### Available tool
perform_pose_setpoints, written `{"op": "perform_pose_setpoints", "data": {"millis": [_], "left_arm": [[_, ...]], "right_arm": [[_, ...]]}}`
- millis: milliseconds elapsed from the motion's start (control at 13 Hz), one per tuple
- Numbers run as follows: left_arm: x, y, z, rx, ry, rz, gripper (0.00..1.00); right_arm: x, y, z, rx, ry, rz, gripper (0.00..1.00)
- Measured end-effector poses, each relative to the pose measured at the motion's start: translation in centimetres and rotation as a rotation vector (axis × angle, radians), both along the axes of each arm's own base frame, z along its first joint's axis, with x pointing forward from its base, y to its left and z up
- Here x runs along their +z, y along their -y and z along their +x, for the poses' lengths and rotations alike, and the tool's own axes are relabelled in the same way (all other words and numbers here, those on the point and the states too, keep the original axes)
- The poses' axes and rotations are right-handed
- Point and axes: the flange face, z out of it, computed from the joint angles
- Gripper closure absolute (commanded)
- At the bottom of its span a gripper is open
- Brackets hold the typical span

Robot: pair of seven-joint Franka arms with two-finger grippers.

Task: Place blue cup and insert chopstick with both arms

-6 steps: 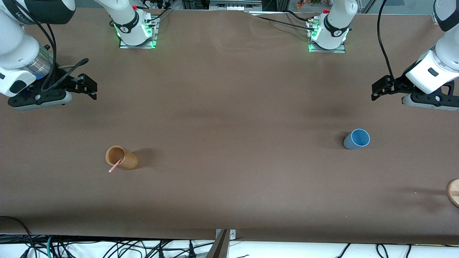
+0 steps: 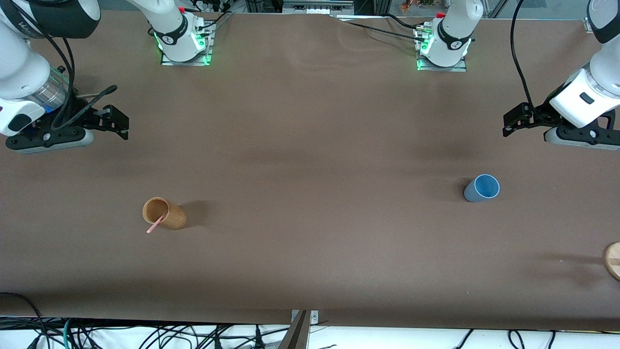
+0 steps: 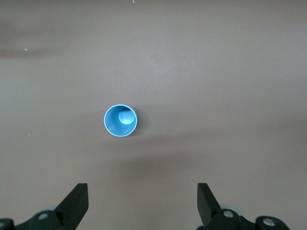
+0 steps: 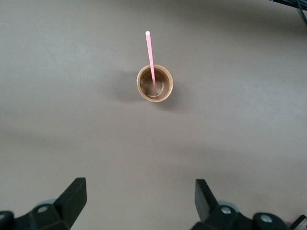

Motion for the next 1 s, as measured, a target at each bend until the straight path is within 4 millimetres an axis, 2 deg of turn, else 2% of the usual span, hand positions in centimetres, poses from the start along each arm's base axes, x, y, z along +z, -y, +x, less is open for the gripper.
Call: {"op": "perform_pose_setpoints", "data": {"millis": [308, 615, 1000], "left_arm": [[0.0, 0.0, 0.0, 0.0, 0.001, 0.0, 0.0], [0.1, 0.0, 0.0, 0.0, 0.003, 0.0, 0.0], [0.1, 0.0, 0.1, 0.0, 0.003, 0.0, 0.0]], "right_arm": [[0.0, 0.3, 0.1, -0.01, 0.0, 0.0, 0.0], [-0.3, 2.3, 0.4, -0.047, -0.004, -0.002, 0.0], [-0.5, 2.0, 0.2, -0.032, -0.025, -0.005, 0.0]]}}
